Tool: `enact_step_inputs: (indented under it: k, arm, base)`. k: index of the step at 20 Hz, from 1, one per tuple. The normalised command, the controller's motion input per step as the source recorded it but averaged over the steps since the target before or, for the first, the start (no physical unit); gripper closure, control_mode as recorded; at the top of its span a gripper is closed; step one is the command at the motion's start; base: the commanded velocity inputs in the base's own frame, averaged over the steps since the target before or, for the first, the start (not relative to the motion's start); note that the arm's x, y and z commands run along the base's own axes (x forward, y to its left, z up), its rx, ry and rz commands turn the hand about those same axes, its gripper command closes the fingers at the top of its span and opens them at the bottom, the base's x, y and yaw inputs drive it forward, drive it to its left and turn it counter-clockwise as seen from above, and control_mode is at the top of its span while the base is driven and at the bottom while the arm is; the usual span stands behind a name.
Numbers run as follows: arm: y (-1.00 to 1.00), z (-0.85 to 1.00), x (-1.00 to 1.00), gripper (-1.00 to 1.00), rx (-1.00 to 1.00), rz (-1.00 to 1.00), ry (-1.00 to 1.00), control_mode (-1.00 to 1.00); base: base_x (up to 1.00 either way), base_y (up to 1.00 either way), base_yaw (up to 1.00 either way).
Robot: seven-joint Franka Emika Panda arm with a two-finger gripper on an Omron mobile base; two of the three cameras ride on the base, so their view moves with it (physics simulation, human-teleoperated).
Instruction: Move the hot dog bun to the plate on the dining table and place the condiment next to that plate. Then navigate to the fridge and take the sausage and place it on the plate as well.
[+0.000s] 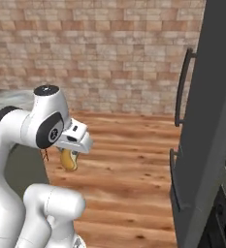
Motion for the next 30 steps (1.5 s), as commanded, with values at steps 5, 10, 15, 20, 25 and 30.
enact_step_inputs:
  k: [5,10,15,20,25,30]
  arm:
    - [0.0,0.0,0.0,1.0,0.0,0.0,0.0,1.0]
    - [0.0,0.0,0.0,1.0,0.0,0.0,0.0,1.0]
    - [0.0,0.0,0.0,1.0,0.0,0.0,0.0,1.0]
    - [0.0,0.0,0.0,1.0,0.0,0.0,0.0,1.0]
    - [0.0,0.0,0.0,1.0,0.0,0.0,0.0,1.0]
    - [0.0,0.0,0.0,1.0,0.0,0.0,0.0,1.0]
  base:
    - [1.0,-0.42,0.22]
    - [1.0,-0.39,0.19]
    - [1.0,-0.24,0.23]
    - [1.0,-0.18,0.28]
    - [1.0,-0.29,0.31]
    - [1.0,-0.35,0.38]
